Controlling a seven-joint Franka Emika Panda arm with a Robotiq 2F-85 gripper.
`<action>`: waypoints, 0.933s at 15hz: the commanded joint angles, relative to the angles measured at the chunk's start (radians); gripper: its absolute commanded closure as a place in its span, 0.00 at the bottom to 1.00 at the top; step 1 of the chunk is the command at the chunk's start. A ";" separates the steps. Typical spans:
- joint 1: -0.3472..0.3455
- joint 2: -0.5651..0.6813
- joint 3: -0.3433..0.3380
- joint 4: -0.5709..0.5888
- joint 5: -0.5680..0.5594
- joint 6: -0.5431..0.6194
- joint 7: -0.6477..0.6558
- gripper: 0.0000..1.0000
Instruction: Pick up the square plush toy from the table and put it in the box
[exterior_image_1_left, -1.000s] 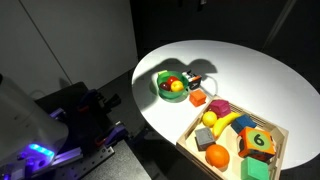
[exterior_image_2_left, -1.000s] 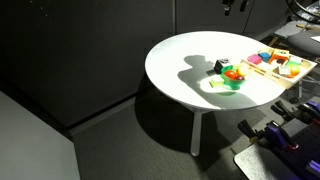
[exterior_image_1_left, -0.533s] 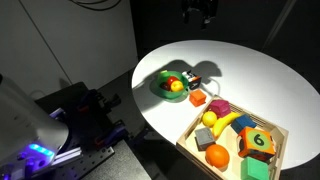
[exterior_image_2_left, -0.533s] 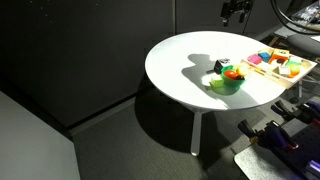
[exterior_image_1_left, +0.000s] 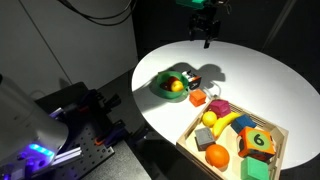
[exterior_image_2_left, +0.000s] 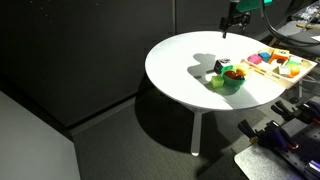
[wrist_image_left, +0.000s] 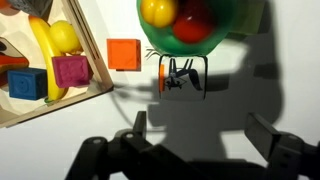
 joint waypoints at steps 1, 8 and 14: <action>-0.008 0.062 -0.002 0.042 -0.022 0.024 0.005 0.00; -0.005 0.165 0.002 0.088 -0.063 0.029 -0.036 0.00; 0.008 0.249 0.001 0.134 -0.090 0.022 -0.044 0.00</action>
